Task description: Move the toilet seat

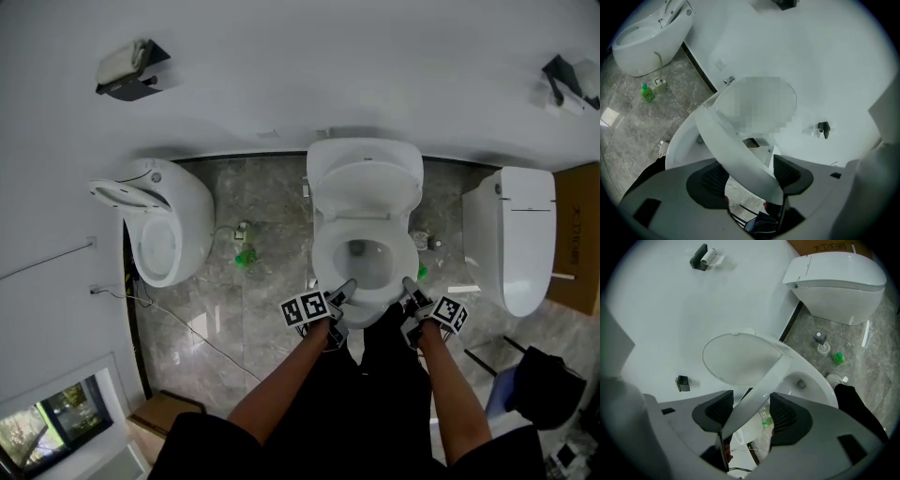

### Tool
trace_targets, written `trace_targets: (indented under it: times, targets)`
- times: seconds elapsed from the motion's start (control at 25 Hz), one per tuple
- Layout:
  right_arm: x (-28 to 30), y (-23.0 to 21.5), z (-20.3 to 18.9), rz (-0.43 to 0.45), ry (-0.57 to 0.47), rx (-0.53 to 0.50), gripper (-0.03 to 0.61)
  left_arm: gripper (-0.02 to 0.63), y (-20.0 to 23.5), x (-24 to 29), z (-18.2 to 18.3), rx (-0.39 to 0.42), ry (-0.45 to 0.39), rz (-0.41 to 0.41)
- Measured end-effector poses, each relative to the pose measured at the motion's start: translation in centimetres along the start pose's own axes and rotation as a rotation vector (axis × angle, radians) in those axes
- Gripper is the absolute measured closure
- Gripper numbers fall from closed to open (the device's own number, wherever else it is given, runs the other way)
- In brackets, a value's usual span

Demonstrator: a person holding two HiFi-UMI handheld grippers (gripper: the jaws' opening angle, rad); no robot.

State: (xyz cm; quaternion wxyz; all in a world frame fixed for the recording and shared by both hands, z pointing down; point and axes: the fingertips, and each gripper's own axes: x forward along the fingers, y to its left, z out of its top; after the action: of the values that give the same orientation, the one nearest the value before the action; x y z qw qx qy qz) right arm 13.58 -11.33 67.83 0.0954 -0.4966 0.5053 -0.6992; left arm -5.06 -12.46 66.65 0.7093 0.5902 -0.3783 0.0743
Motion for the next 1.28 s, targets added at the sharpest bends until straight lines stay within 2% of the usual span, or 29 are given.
trace_targets:
  times: [0.2,0.44,0.64,0.76,1.08,1.28]
  targets:
    - [0.0,1.4,0.1,0.038,0.062,-0.038,0.322,0.314,-0.6,-0.1,0.9,-0.047,0.009,0.043]
    - [0.7,3.4,1.2,0.087,0.147,-0.066,0.313,0.314,-2.6,-0.5,2.9,-0.055,-0.034,-0.009]
    - [1.0,4.6,2.3,0.111,0.156,-0.063,0.309,0.313,-4.2,-0.2,4.4,-0.032,-0.086,-0.071]
    - [1.5,5.4,3.0,0.116,0.16,-0.055,0.305,0.298,-5.0,0.1,5.6,-0.014,-0.086,-0.098]
    - [2.1,6.5,4.3,0.098,0.165,0.003,0.305,0.288,-6.0,0.7,7.3,-0.025,-0.091,-0.093]
    - [2.1,10.1,1.9,0.22,0.258,-0.007,0.307,0.284,-6.3,0.8,8.2,-0.037,-0.115,-0.093]
